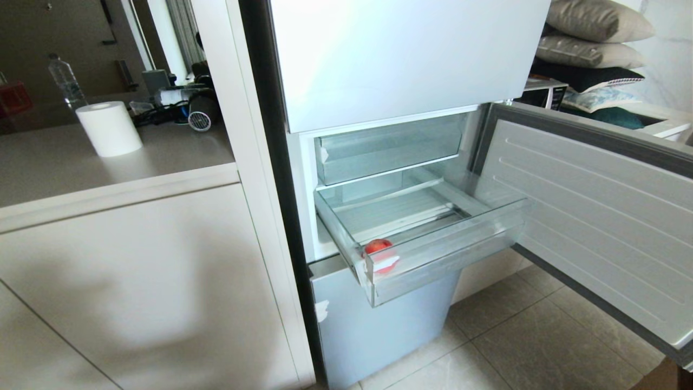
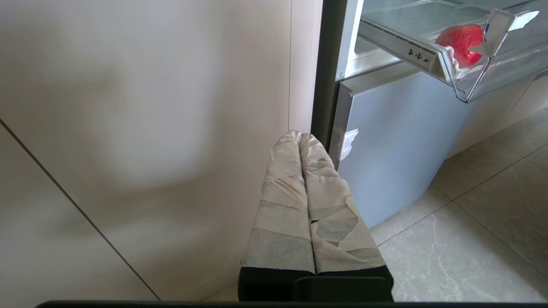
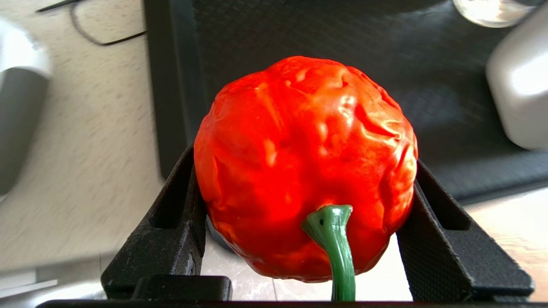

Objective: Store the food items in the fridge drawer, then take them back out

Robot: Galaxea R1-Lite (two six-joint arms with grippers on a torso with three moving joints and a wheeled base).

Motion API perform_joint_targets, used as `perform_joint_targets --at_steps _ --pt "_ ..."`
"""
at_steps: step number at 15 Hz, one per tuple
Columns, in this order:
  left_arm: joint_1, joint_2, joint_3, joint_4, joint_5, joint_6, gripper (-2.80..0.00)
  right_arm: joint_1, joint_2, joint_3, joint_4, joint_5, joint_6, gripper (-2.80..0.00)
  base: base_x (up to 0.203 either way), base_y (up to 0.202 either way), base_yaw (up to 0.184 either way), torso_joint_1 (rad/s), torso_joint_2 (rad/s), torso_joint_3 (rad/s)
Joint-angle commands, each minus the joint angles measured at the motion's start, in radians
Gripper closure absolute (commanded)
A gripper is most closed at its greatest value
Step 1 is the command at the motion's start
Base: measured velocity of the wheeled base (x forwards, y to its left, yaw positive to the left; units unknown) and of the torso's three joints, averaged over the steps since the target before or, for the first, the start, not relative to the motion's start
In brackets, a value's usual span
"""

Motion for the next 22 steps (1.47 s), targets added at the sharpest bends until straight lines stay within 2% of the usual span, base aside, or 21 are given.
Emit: perform_joint_targets --at_steps 1,3,11,12,14,16,18,22 --pt "0.001 0.002 0.0 0.0 0.002 0.0 0.0 -0.012 0.109 -0.05 -0.024 0.042 -0.002 0.0 0.0 0.0 0.0 0.0 0.0 0.0" --pt "0.0 0.002 0.0 0.0 0.0 0.0 0.0 -0.014 0.144 -0.078 -0.029 0.091 -0.008 0.0 0.0 0.0 0.0 0.0 0.0 0.0" --pt "0.0 0.002 0.0 0.0 0.002 0.0 0.0 -0.022 0.257 -0.155 -0.029 0.087 -0.008 0.0 0.0 0.0 0.0 0.0 0.0 0.0" --pt "0.001 0.002 0.0 0.0 0.001 0.0 0.0 -0.025 0.26 -0.161 -0.029 0.087 -0.007 -2.8 0.0 0.0 0.0 0.0 0.0 0.0" --pt "0.001 0.002 0.0 0.0 0.0 0.0 0.0 -0.029 0.27 -0.172 -0.029 0.088 -0.007 -2.8 0.0 0.0 0.0 0.0 0.0 0.0" --pt "0.033 0.002 0.0 0.0 0.0 0.0 0.0 -0.037 0.282 -0.186 -0.03 0.087 -0.007 -2.8 0.0 0.0 0.0 0.0 0.0 0.0" --pt "0.0 0.002 0.0 0.0 0.001 0.0 0.0 -0.049 0.281 -0.189 -0.03 0.089 -0.007 -2.8 0.0 0.0 0.0 0.0 0.0 0.0" --pt "0.0 0.002 0.0 0.0 0.0 0.0 0.0 -0.084 0.226 -0.182 -0.033 0.091 -0.003 -2.8 0.0 0.0 0.0 0.0 0.0 0.0"
